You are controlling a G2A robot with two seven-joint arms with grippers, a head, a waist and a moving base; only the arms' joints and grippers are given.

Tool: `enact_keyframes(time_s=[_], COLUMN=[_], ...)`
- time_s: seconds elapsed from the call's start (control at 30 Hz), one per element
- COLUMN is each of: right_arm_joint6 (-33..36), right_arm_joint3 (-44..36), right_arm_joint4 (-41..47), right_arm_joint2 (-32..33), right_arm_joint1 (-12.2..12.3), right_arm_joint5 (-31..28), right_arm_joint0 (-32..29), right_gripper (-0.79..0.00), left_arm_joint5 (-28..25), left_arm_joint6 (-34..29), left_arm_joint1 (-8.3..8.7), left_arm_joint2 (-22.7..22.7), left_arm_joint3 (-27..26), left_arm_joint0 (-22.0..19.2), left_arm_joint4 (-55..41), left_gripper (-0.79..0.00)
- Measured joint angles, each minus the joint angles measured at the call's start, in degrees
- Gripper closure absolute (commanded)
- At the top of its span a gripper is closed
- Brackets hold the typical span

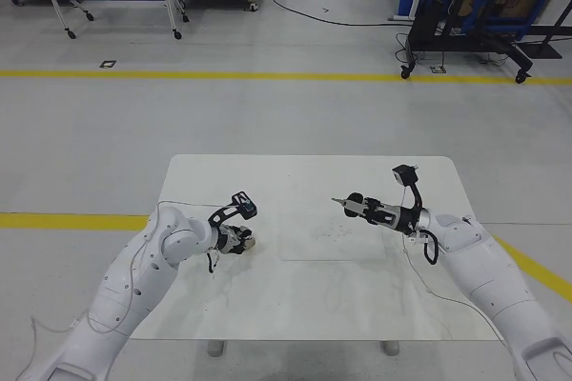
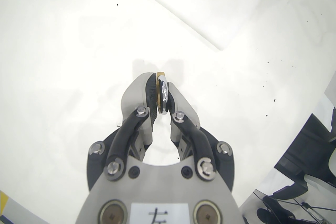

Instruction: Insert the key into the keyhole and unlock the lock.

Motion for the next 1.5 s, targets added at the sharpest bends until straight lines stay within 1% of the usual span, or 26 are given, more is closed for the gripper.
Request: enact_keyframes(time_s=[0.07, 0.13, 0.33, 0.4, 0.43, 0.5, 0.63, 0.77, 0.9, 1.03, 1.17, 1.43, 1.5], right_arm_joint6=[0.0, 0.0, 0.0, 0.0, 0.0, 0.0, 0.0, 0.0, 0.0, 0.0, 0.0, 0.0, -0.2], right_arm_joint3=[0.0, 0.0, 0.0, 0.0, 0.0, 0.0, 0.0, 0.0, 0.0, 0.0, 0.0, 0.0, -0.2], right_arm_joint4=[0.0, 0.0, 0.0, 0.0, 0.0, 0.0, 0.0, 0.0, 0.0, 0.0, 0.0, 0.0, -0.1], right_arm_joint2=[0.0, 0.0, 0.0, 0.0, 0.0, 0.0, 0.0, 0.0, 0.0, 0.0, 0.0, 0.0, 0.1], right_arm_joint1=[0.0, 0.0, 0.0, 0.0, 0.0, 0.0, 0.0, 0.0, 0.0, 0.0, 0.0, 0.0, 0.0], right_arm_joint5=[0.0, 0.0, 0.0, 0.0, 0.0, 0.0, 0.0, 0.0, 0.0, 0.0, 0.0, 0.0, 0.2], right_arm_joint0=[0.0, 0.0, 0.0, 0.0, 0.0, 0.0, 0.0, 0.0, 0.0, 0.0, 0.0, 0.0, -0.1], right_gripper=[0.000, 0.000, 0.000, 0.000, 0.000, 0.000, 0.000, 0.000, 0.000, 0.000, 0.000, 0.000, 0.000], left_arm_joint5=[0.1, 0.1, 0.2, 0.2, 0.2, 0.2, 1.0, 4.0, 5.3, 5.3, 5.5, 5.6, 4.5], left_arm_joint6=[0.0, 0.0, 0.2, 0.3, 0.4, 0.5, 1.2, 2.8, 4.5, 7.5, 11.7, 12.0, 13.0], left_arm_joint1=[0.04, 0.09, 0.20, 0.24, 0.25, 0.24, 0.17, 0.12, 0.05, -0.24, -1.09, -1.14, -1.39], left_arm_joint2=[0.0, 0.0, 0.1, 0.1, 0.1, 0.4, 0.5, 0.2, -0.2, -0.7, 0.3, 0.4, -0.1], left_arm_joint3=[0.0, 0.1, 0.2, 0.2, 0.2, 0.3, 0.5, 0.7, 1.0, 1.8, 3.6, 3.5, 4.5], left_arm_joint0=[0.0, -0.1, 0.1, 0.1, 0.1, 0.1, -0.3, -0.4, -0.4, -0.9, -3.1, -3.1, -2.3], left_arm_joint4=[-0.1, -0.1, -0.2, -0.2, -0.3, -0.2, 0.3, 1.0, 0.6, -2.0, -3.2, -3.1, -5.5], left_gripper=[-0.065, -0.102, -0.105, -0.099, -0.083, 0.000, 0.000, 0.000, 0.000, 0.000, 0.000, 0.000, 0.000])
